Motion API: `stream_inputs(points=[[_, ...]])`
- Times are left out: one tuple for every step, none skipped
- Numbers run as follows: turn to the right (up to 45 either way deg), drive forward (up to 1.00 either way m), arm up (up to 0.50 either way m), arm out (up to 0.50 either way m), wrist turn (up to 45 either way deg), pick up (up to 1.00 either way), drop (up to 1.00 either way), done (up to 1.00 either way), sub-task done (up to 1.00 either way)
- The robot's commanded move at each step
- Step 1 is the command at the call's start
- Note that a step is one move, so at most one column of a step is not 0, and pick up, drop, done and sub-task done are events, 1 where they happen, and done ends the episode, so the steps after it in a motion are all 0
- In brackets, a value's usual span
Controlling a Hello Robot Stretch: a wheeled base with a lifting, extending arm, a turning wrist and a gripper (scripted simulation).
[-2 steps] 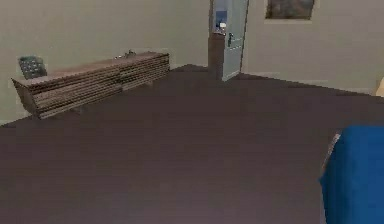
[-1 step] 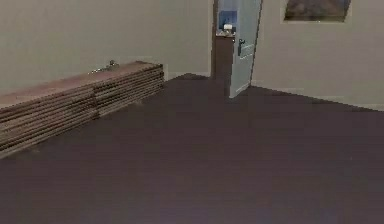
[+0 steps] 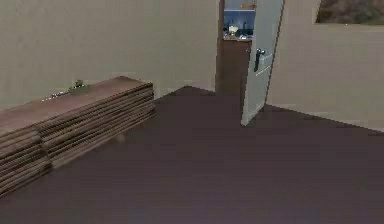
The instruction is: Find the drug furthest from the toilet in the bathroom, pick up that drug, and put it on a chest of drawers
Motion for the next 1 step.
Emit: stream_inputs(points=[[0.0, 1.00, 0.00, 0.00, 0.0, 0.00, 0.00, 0.00, 0.00]])
